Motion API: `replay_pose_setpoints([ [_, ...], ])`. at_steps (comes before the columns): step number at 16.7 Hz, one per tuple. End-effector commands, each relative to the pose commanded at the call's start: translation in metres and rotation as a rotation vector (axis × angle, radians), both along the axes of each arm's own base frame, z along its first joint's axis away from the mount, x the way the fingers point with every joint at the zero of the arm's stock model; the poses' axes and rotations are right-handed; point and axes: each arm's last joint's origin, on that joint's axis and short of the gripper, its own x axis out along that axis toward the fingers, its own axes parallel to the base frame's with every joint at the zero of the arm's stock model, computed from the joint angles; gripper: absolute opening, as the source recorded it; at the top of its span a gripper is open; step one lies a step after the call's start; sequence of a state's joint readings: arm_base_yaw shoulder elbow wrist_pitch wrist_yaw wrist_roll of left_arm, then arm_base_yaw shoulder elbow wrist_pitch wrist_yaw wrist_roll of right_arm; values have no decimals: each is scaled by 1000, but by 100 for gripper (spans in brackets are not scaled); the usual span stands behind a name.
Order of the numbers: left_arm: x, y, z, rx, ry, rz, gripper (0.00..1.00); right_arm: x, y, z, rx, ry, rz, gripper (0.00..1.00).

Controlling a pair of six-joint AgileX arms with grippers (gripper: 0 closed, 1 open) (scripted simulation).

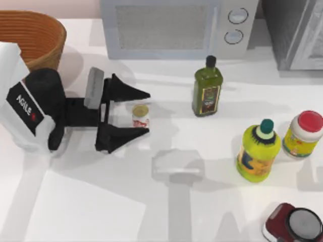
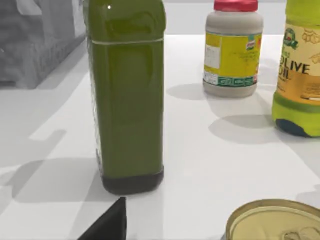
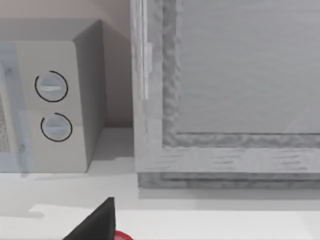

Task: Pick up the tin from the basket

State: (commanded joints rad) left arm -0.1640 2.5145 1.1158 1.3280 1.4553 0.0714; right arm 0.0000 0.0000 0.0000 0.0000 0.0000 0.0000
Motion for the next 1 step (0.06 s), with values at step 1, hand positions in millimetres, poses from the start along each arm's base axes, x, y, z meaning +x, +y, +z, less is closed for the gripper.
replay_pose_setpoints([
  [1,0,0,0,0,0,0,100,0,0,0,0,0,0,100],
])
